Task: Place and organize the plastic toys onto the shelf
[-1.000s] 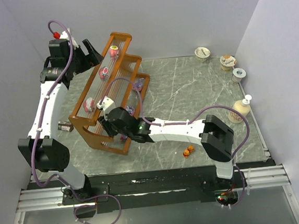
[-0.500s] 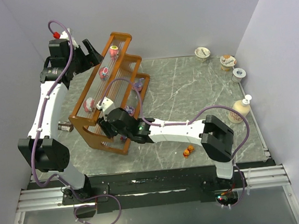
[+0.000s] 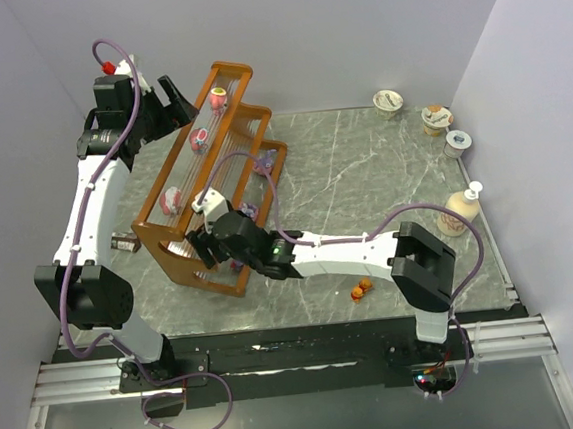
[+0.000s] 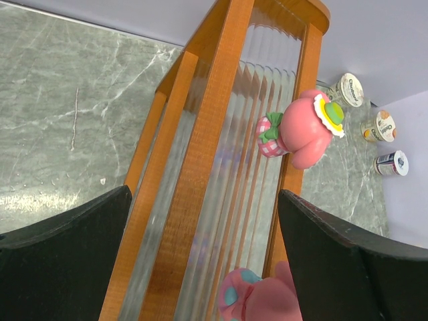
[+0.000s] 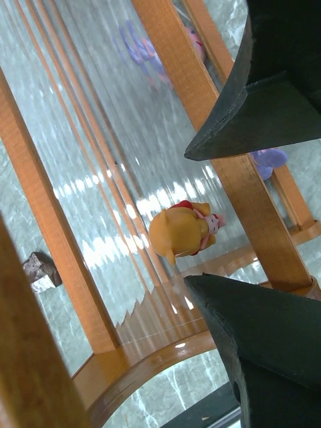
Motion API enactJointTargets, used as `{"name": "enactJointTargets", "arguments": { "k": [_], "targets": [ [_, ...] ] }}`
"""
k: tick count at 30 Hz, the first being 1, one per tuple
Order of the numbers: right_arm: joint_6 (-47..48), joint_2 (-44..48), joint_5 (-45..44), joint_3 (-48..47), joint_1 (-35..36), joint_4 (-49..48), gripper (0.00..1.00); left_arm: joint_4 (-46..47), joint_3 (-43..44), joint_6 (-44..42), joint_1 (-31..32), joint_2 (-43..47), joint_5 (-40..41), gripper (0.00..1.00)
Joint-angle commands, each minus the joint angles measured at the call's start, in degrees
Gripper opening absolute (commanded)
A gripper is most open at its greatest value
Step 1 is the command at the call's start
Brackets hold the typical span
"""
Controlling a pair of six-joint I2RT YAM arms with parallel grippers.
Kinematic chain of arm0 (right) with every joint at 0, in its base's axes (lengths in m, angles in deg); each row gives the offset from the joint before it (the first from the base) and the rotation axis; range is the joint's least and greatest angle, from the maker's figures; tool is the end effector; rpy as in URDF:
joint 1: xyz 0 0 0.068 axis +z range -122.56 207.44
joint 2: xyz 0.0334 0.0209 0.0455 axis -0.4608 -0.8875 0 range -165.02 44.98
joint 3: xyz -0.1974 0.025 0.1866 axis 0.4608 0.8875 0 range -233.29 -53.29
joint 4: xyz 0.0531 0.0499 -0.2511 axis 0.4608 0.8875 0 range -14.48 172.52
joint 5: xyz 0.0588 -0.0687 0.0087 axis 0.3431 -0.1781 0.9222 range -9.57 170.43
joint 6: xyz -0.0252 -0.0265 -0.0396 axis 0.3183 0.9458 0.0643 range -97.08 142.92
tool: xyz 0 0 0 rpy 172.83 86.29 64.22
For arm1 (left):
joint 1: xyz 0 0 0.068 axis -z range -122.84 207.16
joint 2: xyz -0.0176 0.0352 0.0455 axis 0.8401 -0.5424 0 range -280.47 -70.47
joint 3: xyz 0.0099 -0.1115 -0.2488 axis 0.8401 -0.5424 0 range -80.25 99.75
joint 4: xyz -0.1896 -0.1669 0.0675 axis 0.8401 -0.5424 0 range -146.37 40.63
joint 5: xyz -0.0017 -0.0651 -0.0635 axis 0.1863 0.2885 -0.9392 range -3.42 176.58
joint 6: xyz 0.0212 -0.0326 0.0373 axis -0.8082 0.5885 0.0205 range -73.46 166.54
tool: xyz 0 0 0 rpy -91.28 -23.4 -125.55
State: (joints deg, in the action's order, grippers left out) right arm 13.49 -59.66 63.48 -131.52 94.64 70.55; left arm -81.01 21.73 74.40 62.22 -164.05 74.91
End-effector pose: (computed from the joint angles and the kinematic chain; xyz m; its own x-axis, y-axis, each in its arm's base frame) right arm 0.1775 0.3956 0.2742 -0.2669 -0.2306 -0.9357 -0.7430 0.6676 0.0474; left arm 0.3681 -0.0399 0.4292 -0.4744 -0.4173 -0.7751 0.0565 0.8642 -0.4999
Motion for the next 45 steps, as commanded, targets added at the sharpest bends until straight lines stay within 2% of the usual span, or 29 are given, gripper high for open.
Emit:
{"name": "enactJointTargets", "arguments": {
  "k": [1, 15, 19, 28, 31, 33, 37, 40, 45],
  "targets": [
    [0.55, 3.56, -1.68, 2.64, 0.56, 1.19, 0.76, 0.26, 0.95, -0.7, -0.05, 1.56, 0.59, 0.96],
    [-1.9, 16.92, -7.38, 14.42, 0.39, -1.01, 0.75, 0.35, 0.77, -0.79, -0.05, 2.0, 0.67, 0.96],
    [-6.55, 22.37, -12.74, 16.18, -0.75, 6.71, 0.75, 0.52, 0.6, -0.7, 0.04, 2.61, 0.59, 0.96],
    [-30.27, 32.47, -17.94, 24.09, -9.19, 39.66, 0.74, 2.1, -2.04, -0.17, -0.05, 6.04, 0.5, 0.97],
    [-38.97, 35.99, -16.11, 27.08, -12.08, 51.61, 0.7, 2.55, -3.0, -0.08, -0.05, 7.18, 0.32, 0.96],
    [-44.6, 39.05, -11.1, 29.63, -13.84, 57.93, 0.66, 2.9, -3.45, 0.09, -0.05, 7.88, 0.41, 0.96],
    [-50.23, 45.83, -5.39, 34.37, -14.29, 62.71, 0.61, 3.77, -5.03, 0.71, -0.05, 8.85, -0.2, 0.96],
    [-50.69, 50.67, -2.48, 37.71, -14.2, 62.98, 0.61, 4.13, -5.82, 1.32, -0.05, 8.94, -1.17, 0.96],
    [-48.76, 52.0, -1.77, 37.28, -14.03, 63.25, 0.61, 5.44, -8.62, 2.29, -0.05, 9.29, -3.19, 0.96]
  ]
}}
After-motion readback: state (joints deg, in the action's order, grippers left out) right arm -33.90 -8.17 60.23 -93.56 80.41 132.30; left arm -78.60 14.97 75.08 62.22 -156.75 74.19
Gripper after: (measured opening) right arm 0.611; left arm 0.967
